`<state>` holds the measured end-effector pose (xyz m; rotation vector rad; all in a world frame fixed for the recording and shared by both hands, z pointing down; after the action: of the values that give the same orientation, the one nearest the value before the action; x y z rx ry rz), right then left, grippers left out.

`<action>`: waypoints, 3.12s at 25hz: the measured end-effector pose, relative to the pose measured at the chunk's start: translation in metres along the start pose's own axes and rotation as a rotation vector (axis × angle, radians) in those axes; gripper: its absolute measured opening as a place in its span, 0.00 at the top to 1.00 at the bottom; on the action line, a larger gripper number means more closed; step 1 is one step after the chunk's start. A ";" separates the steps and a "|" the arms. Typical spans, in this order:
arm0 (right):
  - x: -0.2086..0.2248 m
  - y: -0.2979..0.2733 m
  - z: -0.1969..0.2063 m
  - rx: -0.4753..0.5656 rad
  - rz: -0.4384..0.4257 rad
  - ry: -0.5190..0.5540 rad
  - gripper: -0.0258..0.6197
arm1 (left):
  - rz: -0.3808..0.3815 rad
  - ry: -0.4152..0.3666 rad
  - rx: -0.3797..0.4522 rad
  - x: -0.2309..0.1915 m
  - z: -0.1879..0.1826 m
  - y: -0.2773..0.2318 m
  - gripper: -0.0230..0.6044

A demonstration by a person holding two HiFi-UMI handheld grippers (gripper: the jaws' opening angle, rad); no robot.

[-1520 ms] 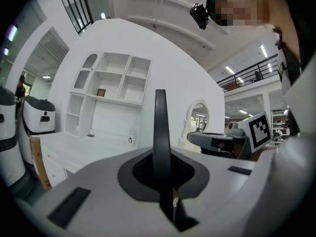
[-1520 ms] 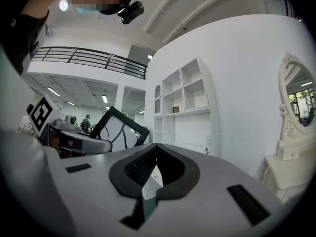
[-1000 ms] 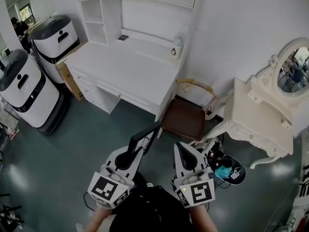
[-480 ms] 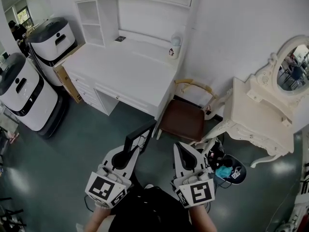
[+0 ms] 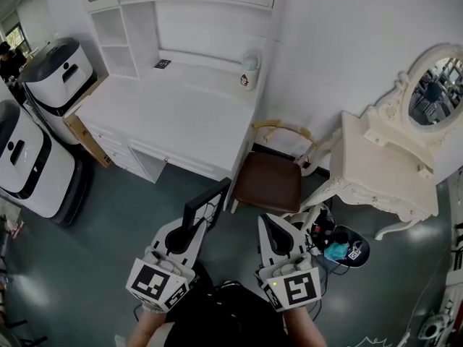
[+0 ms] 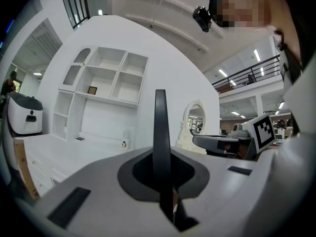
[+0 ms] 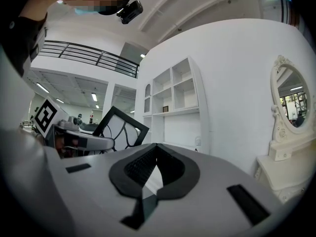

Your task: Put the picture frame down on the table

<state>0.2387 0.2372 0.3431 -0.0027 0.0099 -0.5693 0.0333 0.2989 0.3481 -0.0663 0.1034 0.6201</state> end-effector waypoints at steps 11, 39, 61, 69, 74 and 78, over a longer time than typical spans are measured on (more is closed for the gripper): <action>-0.028 -0.080 -0.015 -0.016 0.137 -0.001 0.96 | 0.139 0.002 -0.042 -0.102 -0.026 -0.020 0.94; -0.128 -0.188 -0.011 -0.061 0.318 0.049 0.96 | 0.351 0.033 -0.038 -0.260 -0.033 -0.001 0.94; -0.067 -0.258 0.003 -0.119 0.255 0.009 0.90 | 0.383 0.050 -0.057 -0.282 -0.037 -0.093 0.94; -0.036 -0.300 0.003 -0.133 0.143 -0.001 0.81 | 0.375 0.061 -0.048 -0.291 -0.043 -0.138 0.94; -0.016 -0.318 0.002 -0.136 0.103 -0.001 0.79 | 0.362 0.059 -0.043 -0.294 -0.049 -0.158 0.94; -0.002 -0.331 0.001 -0.147 0.063 -0.027 0.79 | 0.353 0.058 -0.040 -0.296 -0.052 -0.173 0.94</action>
<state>0.0589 -0.0404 0.3462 -0.1530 0.0260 -0.5047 -0.1095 -0.0170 0.3360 -0.1062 0.1605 0.9731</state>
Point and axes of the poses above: the fingertips, and each gripper's own axes: y backward along the fingers, x to its right, z out of its underside, the point moved 9 cm from there along y, backward along the fingers, and after that the axes turned 15 degrees about z, right-handed, at the moved point
